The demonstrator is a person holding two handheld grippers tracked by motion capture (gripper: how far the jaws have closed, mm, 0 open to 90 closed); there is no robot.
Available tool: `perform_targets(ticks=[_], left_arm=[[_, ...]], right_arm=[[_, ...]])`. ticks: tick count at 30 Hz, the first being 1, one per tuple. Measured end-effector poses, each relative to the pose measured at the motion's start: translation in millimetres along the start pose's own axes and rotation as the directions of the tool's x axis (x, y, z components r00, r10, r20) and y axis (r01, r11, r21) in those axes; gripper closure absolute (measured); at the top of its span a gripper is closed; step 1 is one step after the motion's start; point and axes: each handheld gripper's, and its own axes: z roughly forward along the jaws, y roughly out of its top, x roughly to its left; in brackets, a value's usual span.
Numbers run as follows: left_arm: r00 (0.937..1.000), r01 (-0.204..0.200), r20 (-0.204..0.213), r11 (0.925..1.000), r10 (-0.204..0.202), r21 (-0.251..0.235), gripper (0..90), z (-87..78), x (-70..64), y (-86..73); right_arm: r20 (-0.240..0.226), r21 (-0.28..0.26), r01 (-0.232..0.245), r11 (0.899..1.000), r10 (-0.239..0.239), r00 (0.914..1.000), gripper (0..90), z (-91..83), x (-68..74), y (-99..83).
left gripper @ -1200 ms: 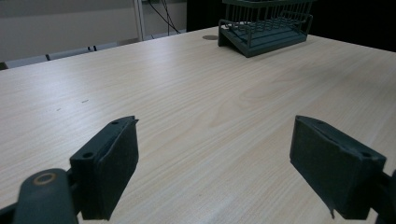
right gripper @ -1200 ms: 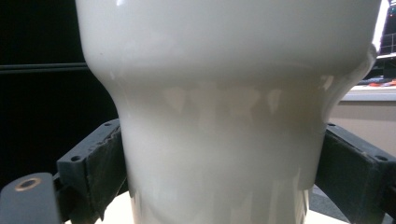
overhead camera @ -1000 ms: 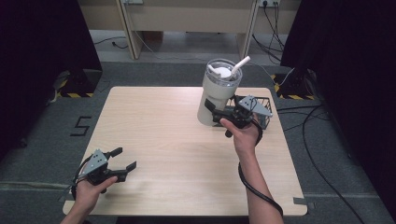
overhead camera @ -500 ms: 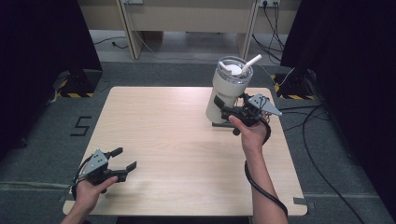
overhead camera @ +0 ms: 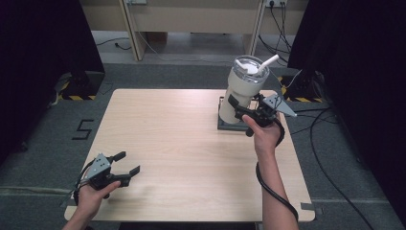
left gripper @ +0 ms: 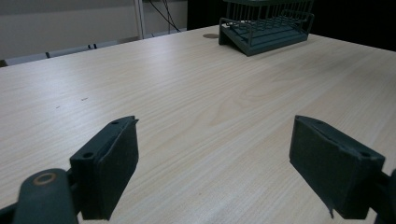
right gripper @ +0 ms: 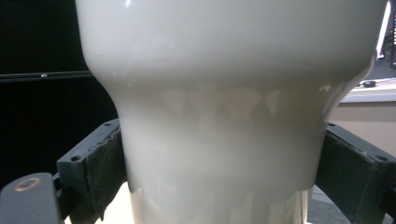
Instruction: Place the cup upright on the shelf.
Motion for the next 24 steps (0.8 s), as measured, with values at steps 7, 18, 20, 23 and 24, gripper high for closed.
perform_targets(ticks=[7, 18, 20, 23, 24], left_arm=[[1.0000, 0.003, -0.002, 1.0000, -0.003, -0.001, 15.3, 0.0, 0.4, -0.2], [1.0000, 0.005, -0.001, 1.0000, -0.005, 0.000, 15.4, 0.2, 0.4, -0.5], [1.0000, 0.005, -0.001, 1.0000, -0.005, -0.001, 15.4, 0.1, 0.5, -0.5], [1.0000, 0.007, 0.000, 1.0000, -0.007, -0.001, 15.4, 0.1, 0.7, -0.6], [1.0000, 0.007, 0.000, 1.0000, -0.007, -0.001, 15.4, 0.1, 0.8, -0.7]], right_arm=[[0.019, -0.004, 0.000, 1.000, 0.000, 0.9998, 11.2, -1.7, -8.2, 1.2], [0.045, -0.005, 0.001, 1.000, -0.001, 0.9990, 11.2, -0.8, -16.5, 3.2], [0.051, -0.006, 0.001, 1.000, -0.001, 0.9987, 11.2, -0.4, -18.6, 3.9], [0.060, -0.007, -0.003, 1.000, 0.004, 0.9982, 11.2, 0.0, -21.7, 4.5], [0.062, -0.008, -0.005, 1.000, 0.005, 0.9981, 11.2, 0.3, -22.9, 4.6]])
